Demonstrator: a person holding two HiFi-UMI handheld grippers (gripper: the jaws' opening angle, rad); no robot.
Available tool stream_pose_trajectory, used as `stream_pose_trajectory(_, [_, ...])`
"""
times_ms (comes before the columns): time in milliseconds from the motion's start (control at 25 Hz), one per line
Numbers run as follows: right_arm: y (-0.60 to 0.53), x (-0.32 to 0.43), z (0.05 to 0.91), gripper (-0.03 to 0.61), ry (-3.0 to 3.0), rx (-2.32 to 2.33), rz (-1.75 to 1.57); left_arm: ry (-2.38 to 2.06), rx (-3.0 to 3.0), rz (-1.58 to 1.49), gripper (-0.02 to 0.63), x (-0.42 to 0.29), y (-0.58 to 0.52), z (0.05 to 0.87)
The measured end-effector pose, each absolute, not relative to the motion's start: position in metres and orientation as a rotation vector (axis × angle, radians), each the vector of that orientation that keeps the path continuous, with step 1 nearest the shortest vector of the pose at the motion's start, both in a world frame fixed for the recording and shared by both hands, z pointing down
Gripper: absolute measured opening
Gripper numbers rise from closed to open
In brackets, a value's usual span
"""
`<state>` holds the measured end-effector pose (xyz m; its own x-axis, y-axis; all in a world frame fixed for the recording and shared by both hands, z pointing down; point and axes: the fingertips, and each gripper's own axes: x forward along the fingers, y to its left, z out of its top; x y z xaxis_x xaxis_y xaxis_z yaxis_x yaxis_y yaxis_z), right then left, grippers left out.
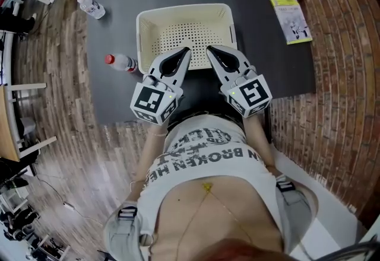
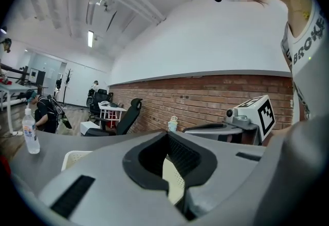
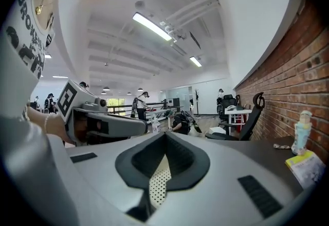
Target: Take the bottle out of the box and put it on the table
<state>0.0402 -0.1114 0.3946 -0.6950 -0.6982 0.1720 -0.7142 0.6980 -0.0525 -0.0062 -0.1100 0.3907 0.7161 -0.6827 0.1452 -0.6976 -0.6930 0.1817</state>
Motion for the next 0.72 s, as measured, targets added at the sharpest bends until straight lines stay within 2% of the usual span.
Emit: stream_pose_trajectory(720, [-0.114,0.046,0.394,0.008,-2.769,1.162,0.218,-0.992,2.707,0.149,0.006,0.011,-0.108,0.396])
